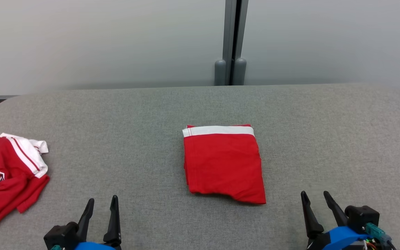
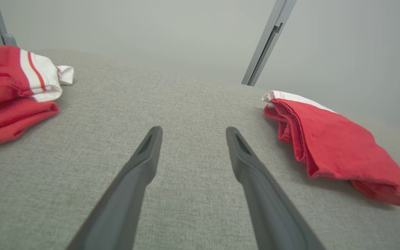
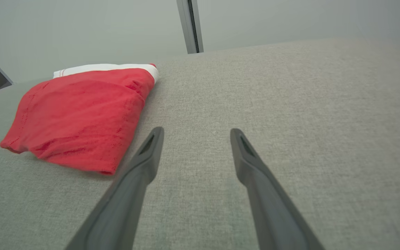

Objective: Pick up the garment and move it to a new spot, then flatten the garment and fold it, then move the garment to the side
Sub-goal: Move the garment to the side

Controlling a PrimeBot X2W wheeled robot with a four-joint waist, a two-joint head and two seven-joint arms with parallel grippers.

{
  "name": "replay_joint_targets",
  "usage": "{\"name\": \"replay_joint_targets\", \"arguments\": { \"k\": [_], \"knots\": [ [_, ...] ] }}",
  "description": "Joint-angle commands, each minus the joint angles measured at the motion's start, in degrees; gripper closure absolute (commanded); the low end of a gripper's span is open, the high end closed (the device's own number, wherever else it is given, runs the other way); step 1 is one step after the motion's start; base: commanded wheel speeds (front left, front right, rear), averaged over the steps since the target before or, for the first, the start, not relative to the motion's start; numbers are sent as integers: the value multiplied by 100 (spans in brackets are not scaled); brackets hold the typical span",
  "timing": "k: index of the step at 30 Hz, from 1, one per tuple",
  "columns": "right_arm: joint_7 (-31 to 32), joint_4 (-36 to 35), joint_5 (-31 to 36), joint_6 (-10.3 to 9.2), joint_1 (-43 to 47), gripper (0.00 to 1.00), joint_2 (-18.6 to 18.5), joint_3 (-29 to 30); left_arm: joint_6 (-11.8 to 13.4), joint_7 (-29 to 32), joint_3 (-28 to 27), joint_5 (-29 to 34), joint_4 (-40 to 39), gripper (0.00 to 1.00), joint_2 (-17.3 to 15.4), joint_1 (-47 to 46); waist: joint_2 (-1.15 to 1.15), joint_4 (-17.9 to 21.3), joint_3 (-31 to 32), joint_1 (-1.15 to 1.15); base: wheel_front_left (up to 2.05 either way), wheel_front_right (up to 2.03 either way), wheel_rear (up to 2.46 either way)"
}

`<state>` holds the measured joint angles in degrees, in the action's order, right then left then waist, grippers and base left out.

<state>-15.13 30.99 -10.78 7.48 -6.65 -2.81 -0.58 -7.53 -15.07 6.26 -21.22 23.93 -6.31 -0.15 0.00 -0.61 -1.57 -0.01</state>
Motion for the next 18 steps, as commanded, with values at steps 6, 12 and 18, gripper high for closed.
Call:
{"name": "replay_joint_targets", "arguments": {
  "k": [6,12,18],
  "knots": [
    [-3,360,-280,3,-565,0,-16,-368,7,-15,179,-160,-95,0,-114,-216,0,-224,-406,1,0,0,0],
    [-2,979,-549,3,-1381,0,-18,-442,7,-15,546,-436,-132,0,-294,-463,0,-643,-818,1,0,0,0],
    [-2,1773,-1013,3,-2019,0,-22,-487,7,-15,712,-667,-126,0,-480,-634,0,-998,-1068,1,0,0,0]
  ]
}}
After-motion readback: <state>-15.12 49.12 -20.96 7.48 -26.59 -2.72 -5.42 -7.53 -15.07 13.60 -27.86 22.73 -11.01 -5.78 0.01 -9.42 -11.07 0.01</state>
